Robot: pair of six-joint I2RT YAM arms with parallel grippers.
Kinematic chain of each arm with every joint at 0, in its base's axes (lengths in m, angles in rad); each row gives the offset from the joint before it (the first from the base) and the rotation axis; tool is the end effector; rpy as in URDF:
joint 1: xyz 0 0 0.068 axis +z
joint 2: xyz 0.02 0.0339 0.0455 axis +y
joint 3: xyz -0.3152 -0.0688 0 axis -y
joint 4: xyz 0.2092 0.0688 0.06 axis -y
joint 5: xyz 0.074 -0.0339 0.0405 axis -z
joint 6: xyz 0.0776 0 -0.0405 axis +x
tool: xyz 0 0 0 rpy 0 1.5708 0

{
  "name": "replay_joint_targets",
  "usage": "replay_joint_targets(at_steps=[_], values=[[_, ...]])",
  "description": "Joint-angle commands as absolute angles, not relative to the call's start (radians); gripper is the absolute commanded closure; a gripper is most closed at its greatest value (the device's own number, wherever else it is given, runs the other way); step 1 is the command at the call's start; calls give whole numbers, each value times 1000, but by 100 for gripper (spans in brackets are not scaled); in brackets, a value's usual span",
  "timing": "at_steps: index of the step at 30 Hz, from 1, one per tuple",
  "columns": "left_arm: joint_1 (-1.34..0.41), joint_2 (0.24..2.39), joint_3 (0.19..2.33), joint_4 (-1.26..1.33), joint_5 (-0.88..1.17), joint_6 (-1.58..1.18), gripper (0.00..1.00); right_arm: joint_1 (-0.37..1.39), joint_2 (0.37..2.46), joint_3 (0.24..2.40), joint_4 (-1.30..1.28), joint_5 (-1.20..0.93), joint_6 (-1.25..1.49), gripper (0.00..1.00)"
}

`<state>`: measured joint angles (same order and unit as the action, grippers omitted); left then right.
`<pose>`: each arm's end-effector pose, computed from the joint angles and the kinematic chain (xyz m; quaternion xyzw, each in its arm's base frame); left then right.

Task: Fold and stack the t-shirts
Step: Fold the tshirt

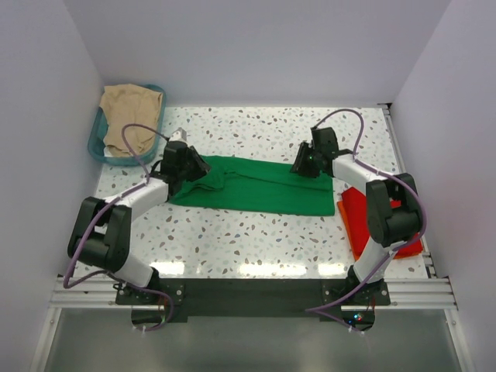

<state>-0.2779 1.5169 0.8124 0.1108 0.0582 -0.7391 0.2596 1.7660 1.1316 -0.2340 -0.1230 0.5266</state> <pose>0.3130 -0.0940 0.2537 -0.1884 0.8624 -0.2509 0.3973 0.3675 0.1075 0.2318 0.1038 0.9317 0.1848 0.2951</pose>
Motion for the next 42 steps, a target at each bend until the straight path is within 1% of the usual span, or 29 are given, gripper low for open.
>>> replay_joint_targets(at_steps=[1, 6, 10, 16, 17, 20, 24, 26, 30, 35, 39, 41, 42], values=[[-265, 1588, 819, 40, -38, -761, 75, 258, 1766, 1170, -252, -112, 502, 61], [-267, 1598, 734, 95, -5, -764, 85, 256, 1764, 1173, -267, -84, 488, 61], [-268, 1579, 658, 135, 20, -776, 89, 256, 1773, 1196, -290, -57, 476, 61], [-267, 1517, 627, 138, 54, -779, 91, 256, 1782, 1232, -319, -29, 456, 61], [-267, 1506, 635, 134, 58, -778, 91, 256, 1784, 1236, -331, -23, 450, 61], [-267, 1470, 673, 114, 72, -776, 85, 256, 1786, 1249, -359, 21, 434, 60], [-267, 1476, 738, 62, 37, -808, 74, 256, 1804, 1270, -393, 112, 423, 60], [-267, 1505, 762, 34, 5, -828, 73, 258, 1836, 1287, -416, 138, 419, 60], [-262, 1604, 813, 15, -46, -873, 69, 256, 1900, 1309, -454, 179, 426, 60], [-261, 1736, 929, -46, -63, -859, 69, 256, 1939, 1293, -480, 221, 451, 60], [-261, 1847, 1023, -90, -83, -847, 69, 258, 1884, 1176, -460, 187, 480, 60], [-259, 1900, 1072, -95, -89, -828, 69, 259, 1846, 1116, -420, 106, 514, 60], [-258, 1920, 1098, -116, -97, -822, 69, 258, 1801, 1048, -404, 72, 525, 60]])
